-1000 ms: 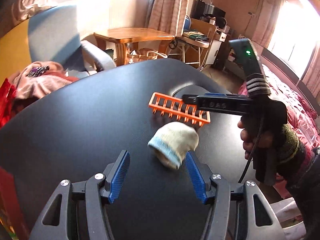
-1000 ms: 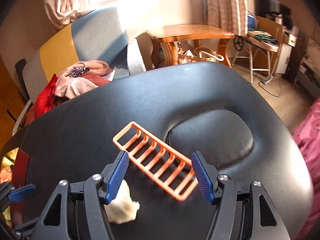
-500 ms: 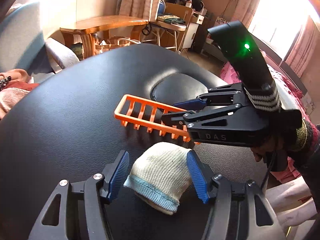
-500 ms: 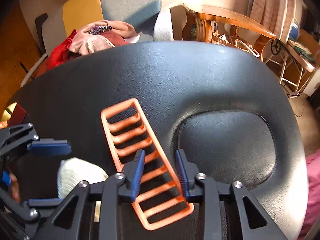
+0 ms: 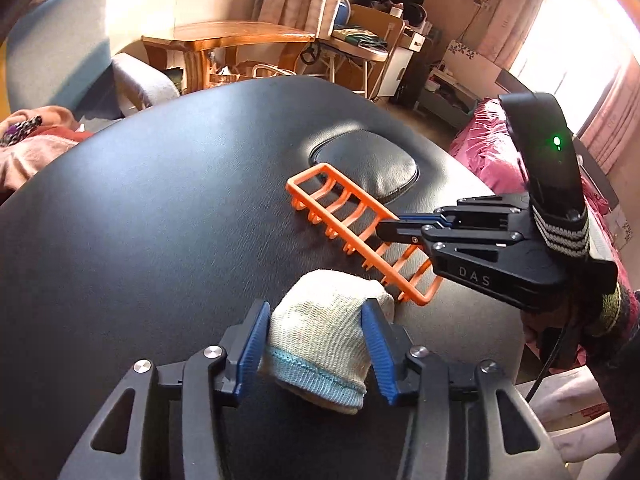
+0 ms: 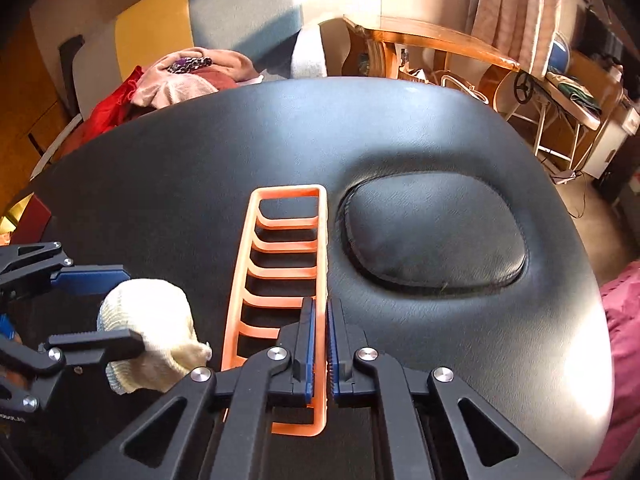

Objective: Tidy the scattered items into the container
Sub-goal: 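Lift the white sock with the left gripper while the right lifts the orange rack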

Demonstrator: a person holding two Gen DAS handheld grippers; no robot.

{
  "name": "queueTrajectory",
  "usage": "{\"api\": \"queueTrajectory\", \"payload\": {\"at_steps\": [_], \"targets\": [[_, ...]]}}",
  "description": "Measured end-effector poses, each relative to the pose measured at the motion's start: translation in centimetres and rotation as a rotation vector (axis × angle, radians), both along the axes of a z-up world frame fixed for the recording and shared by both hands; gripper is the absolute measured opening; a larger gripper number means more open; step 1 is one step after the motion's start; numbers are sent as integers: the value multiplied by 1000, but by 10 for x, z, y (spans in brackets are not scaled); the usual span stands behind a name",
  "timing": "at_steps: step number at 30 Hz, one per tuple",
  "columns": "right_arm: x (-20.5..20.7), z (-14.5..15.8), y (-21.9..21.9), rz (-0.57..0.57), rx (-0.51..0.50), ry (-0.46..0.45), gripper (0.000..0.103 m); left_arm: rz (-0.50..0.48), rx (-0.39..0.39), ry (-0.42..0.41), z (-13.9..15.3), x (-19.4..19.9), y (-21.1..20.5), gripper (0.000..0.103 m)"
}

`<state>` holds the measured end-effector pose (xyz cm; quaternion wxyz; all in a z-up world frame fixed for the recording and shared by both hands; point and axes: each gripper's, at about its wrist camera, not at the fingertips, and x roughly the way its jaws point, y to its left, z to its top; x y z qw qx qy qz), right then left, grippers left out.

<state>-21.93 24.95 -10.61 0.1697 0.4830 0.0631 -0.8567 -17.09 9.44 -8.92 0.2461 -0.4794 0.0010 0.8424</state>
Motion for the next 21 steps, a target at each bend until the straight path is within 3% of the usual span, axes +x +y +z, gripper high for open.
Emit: {"api": "queueTrajectory", "payload": {"at_steps": [13, 17, 21], "targets": [[86, 0, -56, 72, -26, 3, 6, 210, 24, -33, -2, 89, -90, 49], [107, -1, -69, 81, -29, 8, 6, 226, 15, -17, -3, 118, -103, 51], [123, -2, -76, 75, -30, 12, 6, 195, 3, -7, -5, 135, -108, 59]]}}
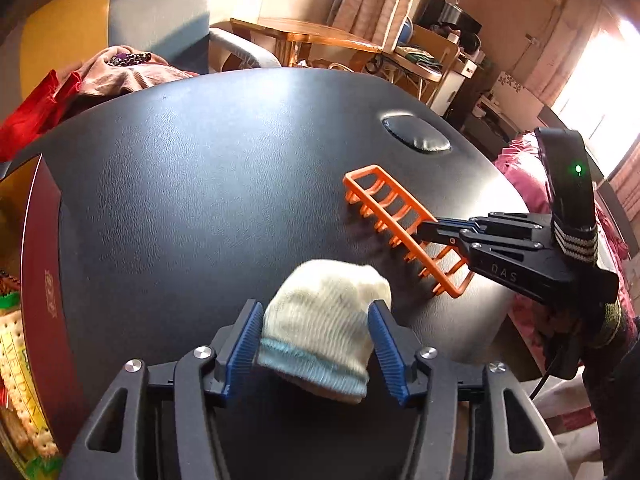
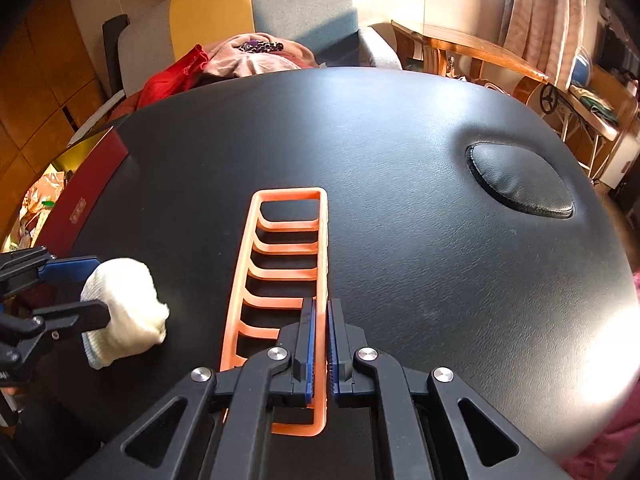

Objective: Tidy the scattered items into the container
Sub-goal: 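Lift the white sock with the left gripper while the right lifts the orange rack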

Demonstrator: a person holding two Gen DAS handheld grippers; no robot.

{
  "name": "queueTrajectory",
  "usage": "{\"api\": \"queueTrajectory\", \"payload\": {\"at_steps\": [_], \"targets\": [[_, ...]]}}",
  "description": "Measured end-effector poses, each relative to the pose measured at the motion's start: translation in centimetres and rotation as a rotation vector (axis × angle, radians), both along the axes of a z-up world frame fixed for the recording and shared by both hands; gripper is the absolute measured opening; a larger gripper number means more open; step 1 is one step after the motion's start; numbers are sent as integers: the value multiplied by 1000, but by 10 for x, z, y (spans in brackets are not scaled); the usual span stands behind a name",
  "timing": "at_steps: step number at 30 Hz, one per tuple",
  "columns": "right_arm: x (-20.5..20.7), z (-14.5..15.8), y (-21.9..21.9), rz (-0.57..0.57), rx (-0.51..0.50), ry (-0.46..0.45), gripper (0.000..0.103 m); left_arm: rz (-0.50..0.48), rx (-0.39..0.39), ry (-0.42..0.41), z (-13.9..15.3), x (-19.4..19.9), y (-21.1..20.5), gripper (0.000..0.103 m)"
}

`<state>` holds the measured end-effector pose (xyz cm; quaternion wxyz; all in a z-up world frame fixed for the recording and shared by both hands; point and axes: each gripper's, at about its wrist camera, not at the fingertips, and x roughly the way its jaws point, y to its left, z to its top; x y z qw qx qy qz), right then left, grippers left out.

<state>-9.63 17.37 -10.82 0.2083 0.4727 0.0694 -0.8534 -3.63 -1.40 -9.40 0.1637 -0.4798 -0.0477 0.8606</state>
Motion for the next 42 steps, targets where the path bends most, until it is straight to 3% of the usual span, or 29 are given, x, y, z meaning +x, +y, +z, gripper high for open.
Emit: {"api": "queueTrajectory", "payload": {"at_steps": [5, 10, 14, 16, 21, 26, 34, 35, 37, 41, 42], "targets": [[11, 0, 5, -52, -34, 5, 8, -53, -26, 18, 2, -2, 6, 63], [11, 8, 10, -85, -72, 23, 46, -101, -51, 5, -2, -17, 17, 63], [10, 11, 8, -82, -60, 44, 55, -87, -6, -23, -7, -20, 15, 65], [6, 11, 6, -93, -46, 52, 65, -56, 14, -47, -12, -22, 12, 78], [-4, 11, -1, -102, -18, 72, 64, 4, 58, -60, -18, -23, 2, 85], [-5, 13, -13, -69, -30, 56, 59, 2, 39, -53, -18, -22, 7, 85], [0, 4, -23, -29, -11, 2, 58, -25, 13, -21, -9, -14, 17, 60], [2, 3, -24, -19, -1, 6, 56, -22, 14, -19, -9, -13, 16, 60], [5, 1, -28, 3, 23, 10, 35, -14, 23, -22, -10, -12, 14, 59], [9, 3, -25, 3, -4, 1, 35, 14, 20, -11, -8, -6, 6, 57], [10, 4, -23, -1, -22, 1, 43, 18, 15, -5, -7, -3, 4, 56]]}}
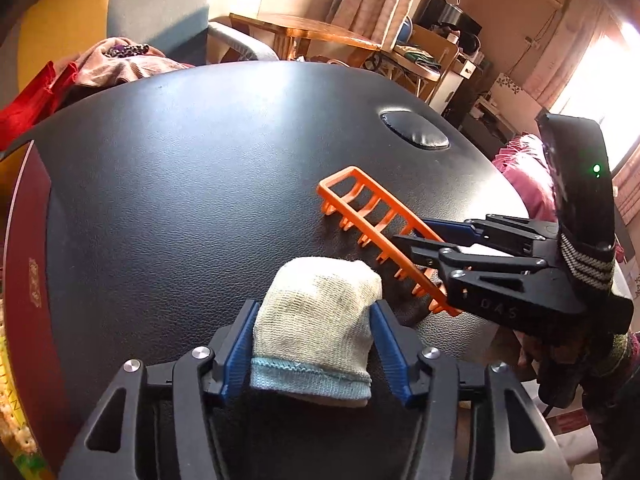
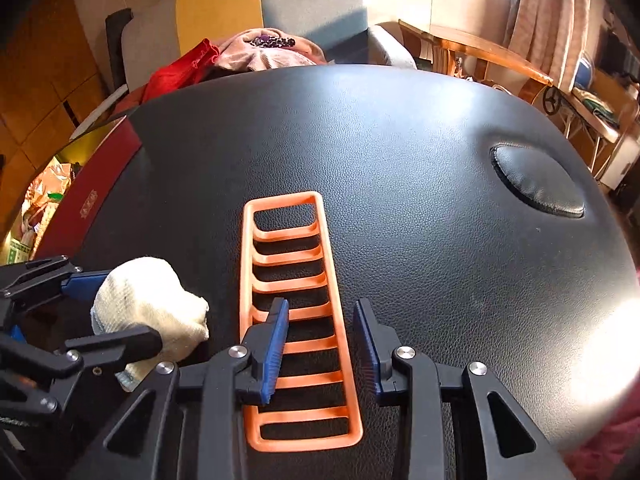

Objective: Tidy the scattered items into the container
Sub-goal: 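Lift the white sock with the left gripper while the right lifts the orange rack, then lower the white sock into the gold tray and open the left gripper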

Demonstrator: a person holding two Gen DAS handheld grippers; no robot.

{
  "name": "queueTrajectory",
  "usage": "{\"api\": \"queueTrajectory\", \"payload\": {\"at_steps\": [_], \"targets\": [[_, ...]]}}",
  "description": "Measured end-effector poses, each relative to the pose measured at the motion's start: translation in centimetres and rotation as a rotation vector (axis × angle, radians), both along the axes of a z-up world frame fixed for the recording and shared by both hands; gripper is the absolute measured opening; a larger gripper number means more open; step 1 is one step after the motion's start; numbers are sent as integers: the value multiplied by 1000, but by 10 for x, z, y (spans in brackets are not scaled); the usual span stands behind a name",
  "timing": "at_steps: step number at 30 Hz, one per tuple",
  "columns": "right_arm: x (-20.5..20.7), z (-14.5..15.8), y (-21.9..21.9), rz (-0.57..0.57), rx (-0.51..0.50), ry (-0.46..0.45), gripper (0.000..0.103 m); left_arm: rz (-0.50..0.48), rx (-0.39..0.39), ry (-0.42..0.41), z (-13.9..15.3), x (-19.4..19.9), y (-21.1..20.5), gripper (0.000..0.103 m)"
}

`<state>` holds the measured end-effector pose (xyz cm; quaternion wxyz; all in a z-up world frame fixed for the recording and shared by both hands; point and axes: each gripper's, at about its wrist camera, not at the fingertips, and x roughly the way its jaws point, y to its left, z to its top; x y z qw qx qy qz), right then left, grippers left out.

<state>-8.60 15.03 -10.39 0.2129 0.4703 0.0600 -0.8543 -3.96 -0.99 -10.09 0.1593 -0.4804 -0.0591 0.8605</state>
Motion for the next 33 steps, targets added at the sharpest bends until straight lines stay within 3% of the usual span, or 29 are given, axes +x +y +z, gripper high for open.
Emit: {"api": "queueTrajectory", "payload": {"at_steps": [1, 2, 6, 17, 22, 27, 28, 30, 33], "targets": [[1, 2, 2, -4, -17, -1, 56, 6, -3, 4, 1, 2, -2, 54], [2, 4, 4, -5, -40, 1, 61, 12, -4, 9, 2, 5, -4, 53], [7, 12, 3, 25, -58, 3, 68, 30, -10, 17, 6, 12, -12, 51], [8, 3, -27, 83, 31, -21, 67, 55, -24, 17, 5, 18, -13, 50], [9, 7, -36, 76, 56, 9, 68, 72, -22, 19, 7, 20, -18, 51], [9, 3, -45, 95, 156, 25, 66, 64, -17, 11, 4, 18, -18, 51], [9, 2, -44, 92, 169, 26, 65, 62, -17, 12, 5, 18, -17, 51], [7, -1, -42, 79, 187, 25, 51, 56, -18, 14, 5, 16, -15, 51], [6, -2, -35, 55, 158, 10, 50, 55, -8, 11, 4, 14, -16, 51]]}}
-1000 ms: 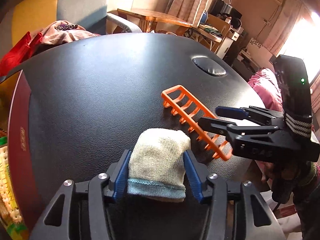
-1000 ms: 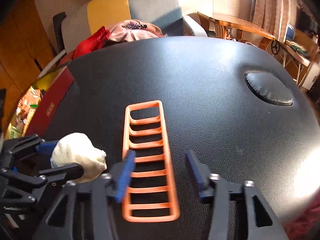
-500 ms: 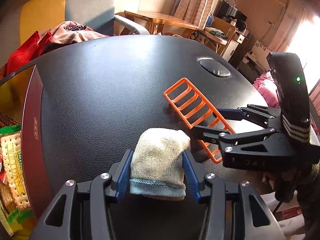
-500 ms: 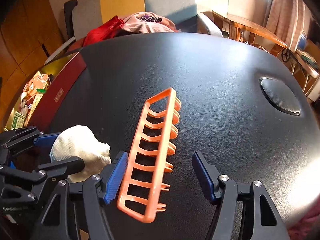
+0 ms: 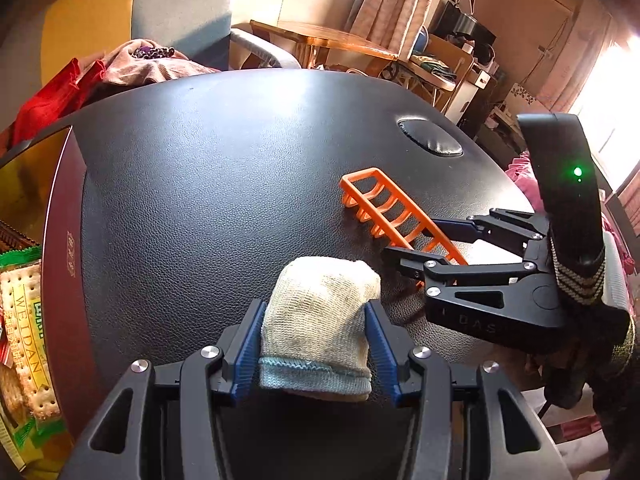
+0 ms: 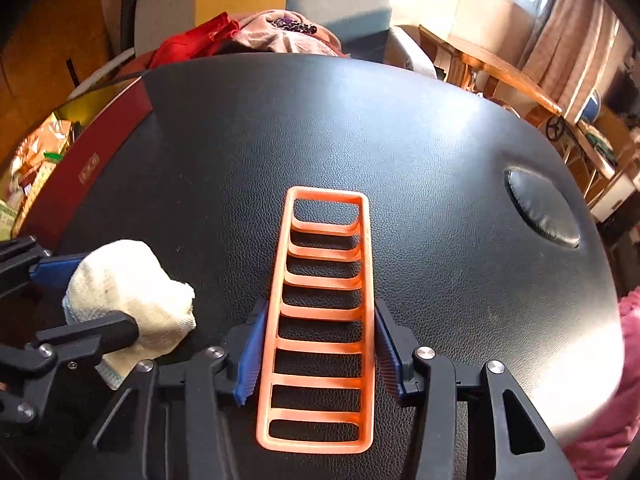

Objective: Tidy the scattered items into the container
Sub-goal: 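Lower the white sock into the gold tray and open the left gripper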

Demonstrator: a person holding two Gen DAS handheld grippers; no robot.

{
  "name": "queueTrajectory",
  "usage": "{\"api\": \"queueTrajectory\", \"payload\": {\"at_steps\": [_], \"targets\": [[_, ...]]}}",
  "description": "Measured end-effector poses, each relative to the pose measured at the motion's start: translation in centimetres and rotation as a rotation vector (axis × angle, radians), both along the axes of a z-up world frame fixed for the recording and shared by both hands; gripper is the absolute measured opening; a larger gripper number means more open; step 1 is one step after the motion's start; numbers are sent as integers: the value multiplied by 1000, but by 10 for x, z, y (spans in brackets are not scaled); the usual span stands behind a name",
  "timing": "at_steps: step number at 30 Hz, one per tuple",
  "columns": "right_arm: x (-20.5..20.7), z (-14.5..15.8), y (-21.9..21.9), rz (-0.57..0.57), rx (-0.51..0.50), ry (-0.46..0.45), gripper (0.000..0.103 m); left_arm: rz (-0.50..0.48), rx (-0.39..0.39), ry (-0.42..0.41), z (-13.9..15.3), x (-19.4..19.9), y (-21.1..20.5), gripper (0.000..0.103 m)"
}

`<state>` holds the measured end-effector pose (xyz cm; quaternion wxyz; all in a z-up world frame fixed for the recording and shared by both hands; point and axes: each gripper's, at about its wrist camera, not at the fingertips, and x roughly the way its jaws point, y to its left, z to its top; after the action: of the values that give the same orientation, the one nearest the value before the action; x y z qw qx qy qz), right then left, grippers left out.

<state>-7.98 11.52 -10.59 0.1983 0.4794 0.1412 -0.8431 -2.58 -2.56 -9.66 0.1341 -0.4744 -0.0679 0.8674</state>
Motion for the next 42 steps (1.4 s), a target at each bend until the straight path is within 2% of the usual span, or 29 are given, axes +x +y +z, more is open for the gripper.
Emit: {"api": "queueTrajectory", "payload": {"at_steps": [7, 11, 17, 29, 42], "targets": [[2, 11, 5, -29, -27, 28, 49, 3, 6, 23, 7, 2, -2, 50], [7, 24, -4, -9, -33, 69, 49, 12, 6, 47, 17, 6, -5, 50], [9, 38, -20, -5, -66, 101, 50, 56, 11, 102, 40, 22, -22, 50], [25, 66, -96, 101, -162, 145, 50, 280, -15, 187, 70, 60, -111, 50], [54, 83, -190, 270, -233, 148, 50, 521, -34, 206, 74, 99, -207, 50]]}}
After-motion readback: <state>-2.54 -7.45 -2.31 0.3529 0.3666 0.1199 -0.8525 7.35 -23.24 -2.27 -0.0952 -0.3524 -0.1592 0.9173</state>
